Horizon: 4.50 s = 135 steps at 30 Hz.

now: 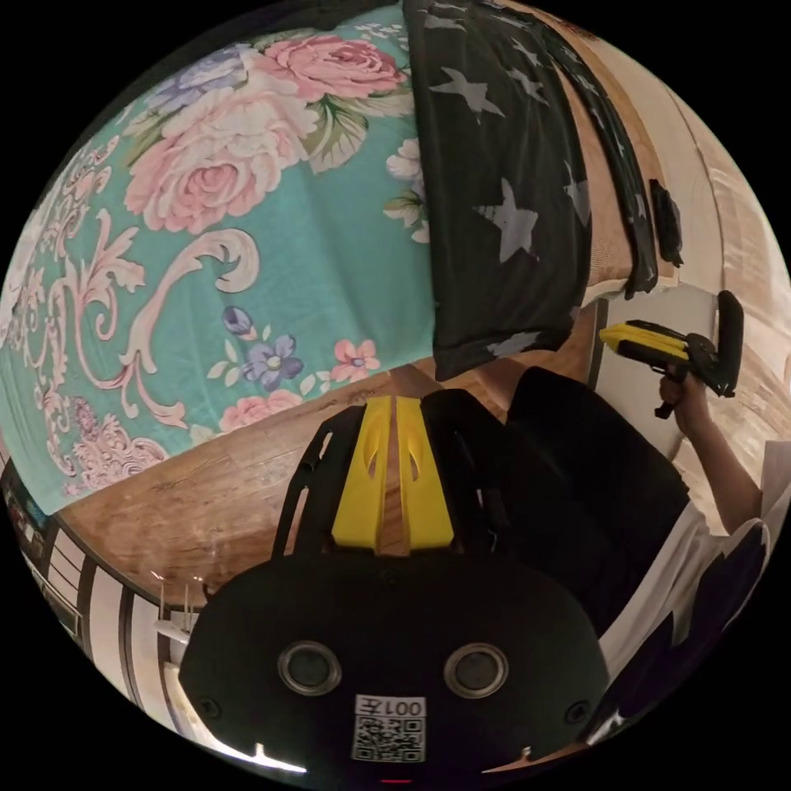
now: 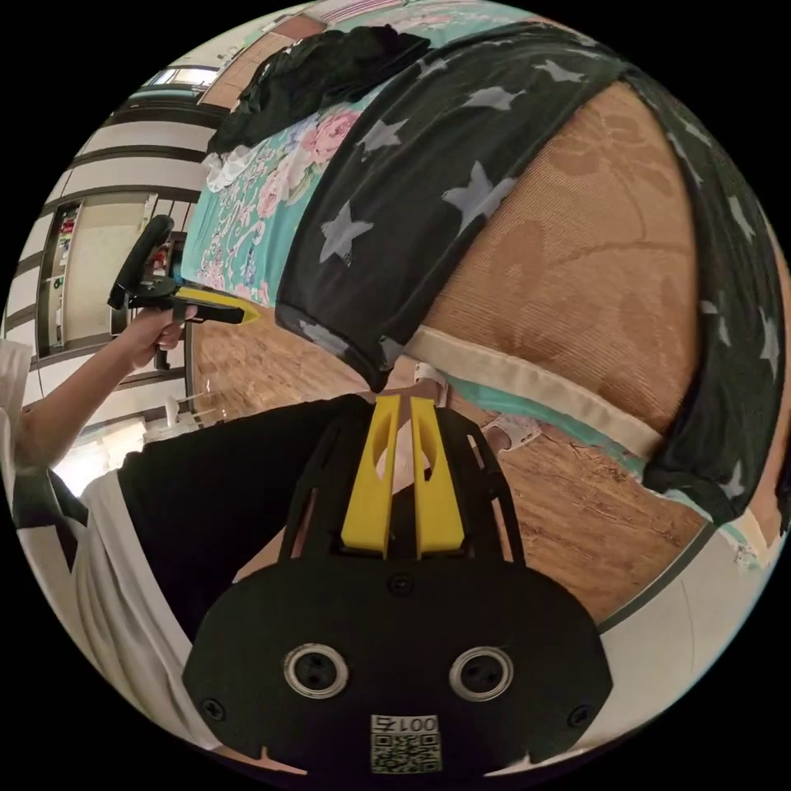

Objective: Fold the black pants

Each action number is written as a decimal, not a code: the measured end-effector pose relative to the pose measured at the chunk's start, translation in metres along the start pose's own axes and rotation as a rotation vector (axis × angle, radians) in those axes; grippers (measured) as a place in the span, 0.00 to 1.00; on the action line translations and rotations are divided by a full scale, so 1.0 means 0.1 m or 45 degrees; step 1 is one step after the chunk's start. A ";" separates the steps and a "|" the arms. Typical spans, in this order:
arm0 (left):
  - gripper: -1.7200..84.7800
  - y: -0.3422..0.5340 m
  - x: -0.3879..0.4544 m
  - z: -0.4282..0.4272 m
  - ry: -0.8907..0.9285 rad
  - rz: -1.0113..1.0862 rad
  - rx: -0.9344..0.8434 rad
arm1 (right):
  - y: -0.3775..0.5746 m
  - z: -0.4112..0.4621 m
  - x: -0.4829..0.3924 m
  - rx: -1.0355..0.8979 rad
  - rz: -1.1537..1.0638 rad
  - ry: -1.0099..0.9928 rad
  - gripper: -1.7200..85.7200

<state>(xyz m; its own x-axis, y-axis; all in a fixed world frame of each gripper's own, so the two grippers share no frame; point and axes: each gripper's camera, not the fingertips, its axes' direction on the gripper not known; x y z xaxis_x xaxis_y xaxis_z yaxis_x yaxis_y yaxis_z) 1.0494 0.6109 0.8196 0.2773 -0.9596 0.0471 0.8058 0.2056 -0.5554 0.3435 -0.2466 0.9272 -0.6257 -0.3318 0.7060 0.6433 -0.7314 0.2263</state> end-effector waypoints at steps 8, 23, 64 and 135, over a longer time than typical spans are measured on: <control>0.00 -1.36 0.86 -1.46 -0.083 0.251 0.526 | -0.45 -1.54 0.42 0.587 -0.102 0.909 0.04; 0.03 -5.28 2.55 -2.84 -0.449 0.217 0.656 | -3.24 -2.91 2.93 0.669 -0.156 0.863 0.12; 0.04 -6.02 3.50 -2.73 -0.409 0.200 0.926 | -3.74 -3.94 4.49 0.613 -0.175 0.675 0.07; 0.01 -0.47 7.10 2.86 0.561 0.195 0.634 | -4.30 -5.10 6.14 0.539 0.082 -0.134 0.18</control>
<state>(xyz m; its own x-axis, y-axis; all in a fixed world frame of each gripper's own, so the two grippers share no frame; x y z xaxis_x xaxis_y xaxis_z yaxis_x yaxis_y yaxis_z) 1.3577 -0.0248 1.1168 0.2533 -0.8796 -0.4025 0.9485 0.3078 -0.0756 -0.5419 -0.4397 0.9212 -0.5439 -0.2906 0.7872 0.8174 -0.3955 0.4188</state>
